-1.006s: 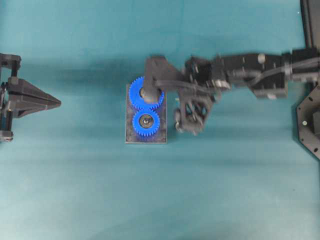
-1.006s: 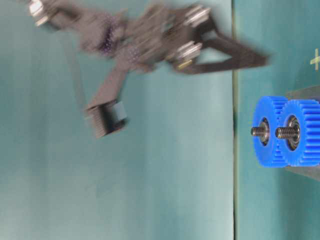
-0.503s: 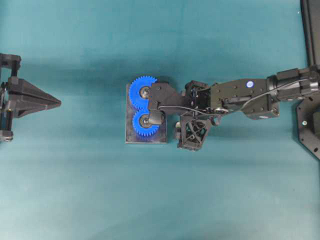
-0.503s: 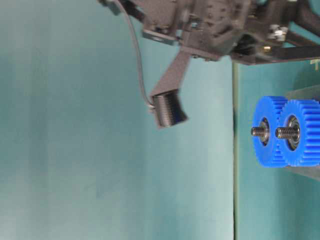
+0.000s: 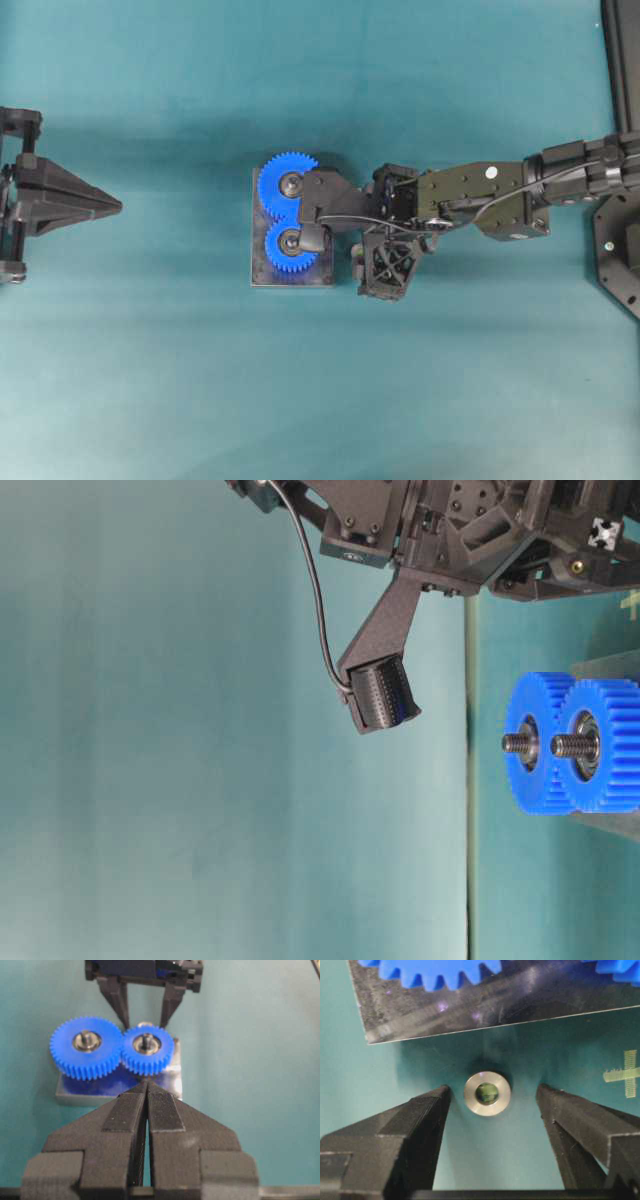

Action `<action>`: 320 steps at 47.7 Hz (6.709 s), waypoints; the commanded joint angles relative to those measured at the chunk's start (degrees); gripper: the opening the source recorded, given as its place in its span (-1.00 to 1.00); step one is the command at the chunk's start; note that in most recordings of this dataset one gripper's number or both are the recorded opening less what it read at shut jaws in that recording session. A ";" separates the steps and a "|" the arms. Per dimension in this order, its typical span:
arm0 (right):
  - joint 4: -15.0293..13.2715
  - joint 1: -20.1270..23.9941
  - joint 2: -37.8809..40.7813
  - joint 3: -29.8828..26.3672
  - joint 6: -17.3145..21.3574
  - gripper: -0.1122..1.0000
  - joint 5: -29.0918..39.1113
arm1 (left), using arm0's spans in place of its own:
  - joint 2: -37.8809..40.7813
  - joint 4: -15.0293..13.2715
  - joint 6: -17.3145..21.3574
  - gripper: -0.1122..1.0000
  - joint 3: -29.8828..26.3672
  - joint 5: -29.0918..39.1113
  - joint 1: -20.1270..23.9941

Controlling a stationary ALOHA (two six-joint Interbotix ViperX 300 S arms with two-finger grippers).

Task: Insert the washer onto the shaft.

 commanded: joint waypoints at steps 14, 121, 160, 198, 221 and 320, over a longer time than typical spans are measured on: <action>0.18 0.62 -0.18 -0.26 0.35 0.27 -0.62 | 0.26 0.18 -0.09 -0.81 -0.79 -0.53 0.00; -4.04 1.85 1.67 -23.64 -2.99 -0.21 15.47 | 0.09 0.18 -0.09 -0.81 -0.35 -0.62 -0.26; -4.04 2.11 2.99 -24.52 -2.99 -0.21 15.82 | 0.09 0.18 -0.09 -0.81 -0.26 -0.53 -0.26; -4.04 1.93 3.69 -25.75 -2.72 -0.21 17.67 | 0.09 0.18 -0.09 -0.81 -0.18 -1.14 -0.26; -4.04 2.02 2.90 -26.81 -2.37 0.40 18.37 | 0.09 0.09 -0.09 -0.81 -0.35 -1.14 -0.26; -4.04 0.88 -22.50 1.49 -0.97 0.39 -5.01 | -0.18 0.18 0.26 -0.81 -0.79 -1.85 -0.53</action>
